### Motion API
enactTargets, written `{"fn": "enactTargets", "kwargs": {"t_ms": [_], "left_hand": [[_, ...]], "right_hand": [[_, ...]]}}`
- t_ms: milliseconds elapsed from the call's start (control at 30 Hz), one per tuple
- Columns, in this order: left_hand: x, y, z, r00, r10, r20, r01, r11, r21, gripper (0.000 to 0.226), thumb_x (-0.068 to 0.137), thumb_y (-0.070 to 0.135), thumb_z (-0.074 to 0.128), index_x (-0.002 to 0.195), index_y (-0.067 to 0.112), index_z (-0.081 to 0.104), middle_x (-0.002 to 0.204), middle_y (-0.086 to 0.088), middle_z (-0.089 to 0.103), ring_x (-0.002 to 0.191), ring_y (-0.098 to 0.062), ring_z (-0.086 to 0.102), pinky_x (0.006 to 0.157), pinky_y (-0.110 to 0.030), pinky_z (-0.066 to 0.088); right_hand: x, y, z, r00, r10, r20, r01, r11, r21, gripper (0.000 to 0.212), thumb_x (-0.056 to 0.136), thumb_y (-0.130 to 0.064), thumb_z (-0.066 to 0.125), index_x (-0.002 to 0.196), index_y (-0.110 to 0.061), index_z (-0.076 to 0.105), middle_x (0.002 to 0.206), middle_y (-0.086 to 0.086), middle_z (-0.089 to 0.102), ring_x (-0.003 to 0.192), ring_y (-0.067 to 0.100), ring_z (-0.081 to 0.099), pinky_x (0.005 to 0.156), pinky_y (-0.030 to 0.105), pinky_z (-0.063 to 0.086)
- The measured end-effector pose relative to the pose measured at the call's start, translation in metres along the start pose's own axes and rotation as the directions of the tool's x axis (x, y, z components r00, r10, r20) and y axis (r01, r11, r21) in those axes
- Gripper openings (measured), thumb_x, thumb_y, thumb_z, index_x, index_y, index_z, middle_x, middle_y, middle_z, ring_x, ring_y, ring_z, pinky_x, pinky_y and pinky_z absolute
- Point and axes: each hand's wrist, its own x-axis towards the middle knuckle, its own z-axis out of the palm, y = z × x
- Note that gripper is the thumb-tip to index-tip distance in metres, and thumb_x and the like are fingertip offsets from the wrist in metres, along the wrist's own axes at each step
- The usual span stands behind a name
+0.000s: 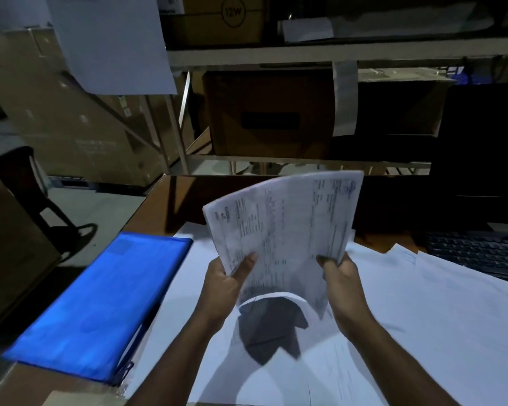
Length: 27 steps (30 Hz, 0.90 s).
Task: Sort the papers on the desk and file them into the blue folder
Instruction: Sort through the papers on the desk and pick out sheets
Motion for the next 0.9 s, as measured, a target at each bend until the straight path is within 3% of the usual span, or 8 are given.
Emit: {"fn": "enactTargets", "kwargs": {"t_ms": [133,267,333,500,600,667,733,900], "left_hand": [[-0.010,-0.018,-0.007,0.987,-0.152,0.060,0.138,0.971,0.193,0.041,0.083,0.057,0.063,0.119,0.035,0.061,0.121,0.010,0.068,0.106,-0.016,0.067,0.080,-0.036,0.062],[-0.011,-0.021,-0.017,0.986,-0.169,0.015,0.165,0.976,0.146,0.045,0.091,0.056,0.059,0.126,0.028,0.062,0.122,0.009,0.071,0.114,-0.021,0.066,0.085,-0.042,0.064],[-0.012,-0.017,-0.024,0.989,-0.146,0.002,0.145,0.984,0.101,0.037,0.095,0.053,0.059,0.122,0.029,0.067,0.114,0.012,0.076,0.110,-0.015,0.070,0.088,-0.036,0.063],[-0.025,-0.024,-0.052,0.975,-0.214,-0.063,0.220,0.969,0.110,0.023,0.105,0.042,0.056,0.121,0.029,0.066,0.105,0.013,0.080,0.093,-0.004,0.076,0.071,-0.019,0.057],[-0.034,-0.031,-0.068,0.958,-0.275,-0.083,0.285,0.944,0.165,0.015,0.106,0.041,0.055,0.118,0.036,0.064,0.108,0.022,0.073,0.093,0.000,0.071,0.068,-0.012,0.051],[-0.036,-0.035,-0.080,0.956,-0.270,-0.118,0.290,0.933,0.212,0.023,0.106,0.041,0.055,0.125,0.033,0.065,0.120,0.019,0.072,0.106,-0.001,0.067,0.078,-0.018,0.051],[-0.035,-0.041,-0.092,0.952,-0.222,-0.211,0.271,0.931,0.243,0.031,0.105,0.038,0.058,0.132,0.025,0.066,0.130,0.010,0.070,0.114,-0.007,0.066,0.088,-0.023,0.050],[-0.043,-0.043,-0.124,0.857,-0.149,-0.494,0.231,0.967,0.109,0.022,0.102,0.022,0.066,0.124,0.025,0.065,0.106,0.003,0.076,0.094,-0.019,0.075,0.083,-0.047,0.064]], "right_hand": [[-0.012,0.019,0.009,0.994,0.089,0.069,-0.082,0.991,-0.101,0.019,0.104,-0.032,0.048,0.122,-0.027,0.048,0.112,-0.003,0.062,0.107,0.025,0.061,0.088,0.040,0.057],[-0.012,0.016,0.009,0.991,0.012,0.133,0.007,0.991,-0.137,0.020,0.105,-0.028,0.047,0.124,-0.033,0.044,0.107,-0.014,0.058,0.096,0.008,0.058,0.072,0.012,0.048],[-0.011,0.009,0.010,0.974,-0.016,0.225,0.046,0.990,-0.130,0.026,0.104,-0.031,0.047,0.129,-0.037,0.044,0.110,-0.020,0.060,0.099,0.005,0.060,0.072,0.011,0.048],[-0.011,0.010,0.017,0.928,0.094,0.362,-0.040,0.987,-0.152,0.033,0.103,-0.037,0.047,0.135,-0.034,0.051,0.122,-0.008,0.068,0.110,0.018,0.065,0.096,0.045,0.055],[-0.015,0.019,0.029,0.903,0.197,0.381,-0.104,0.963,-0.250,0.025,0.103,-0.026,0.047,0.121,-0.028,0.062,0.105,0.005,0.073,0.098,0.033,0.068,0.086,0.050,0.056],[-0.019,0.022,0.037,0.881,0.263,0.393,-0.165,0.949,-0.267,0.028,0.104,-0.027,0.045,0.129,-0.027,0.057,0.118,-0.004,0.069,0.105,0.020,0.064,0.089,0.037,0.050],[-0.022,0.023,0.043,0.861,0.328,0.390,-0.247,0.938,-0.245,0.039,0.106,-0.032,0.042,0.144,-0.023,0.047,0.141,-0.002,0.057,0.124,0.023,0.055,0.105,0.039,0.042],[-0.023,0.026,0.051,0.845,0.404,0.351,-0.337,0.911,-0.237,0.045,0.109,-0.029,0.037,0.151,-0.012,0.038,0.148,0.006,0.047,0.137,0.030,0.043,0.111,0.040,0.033]]}}
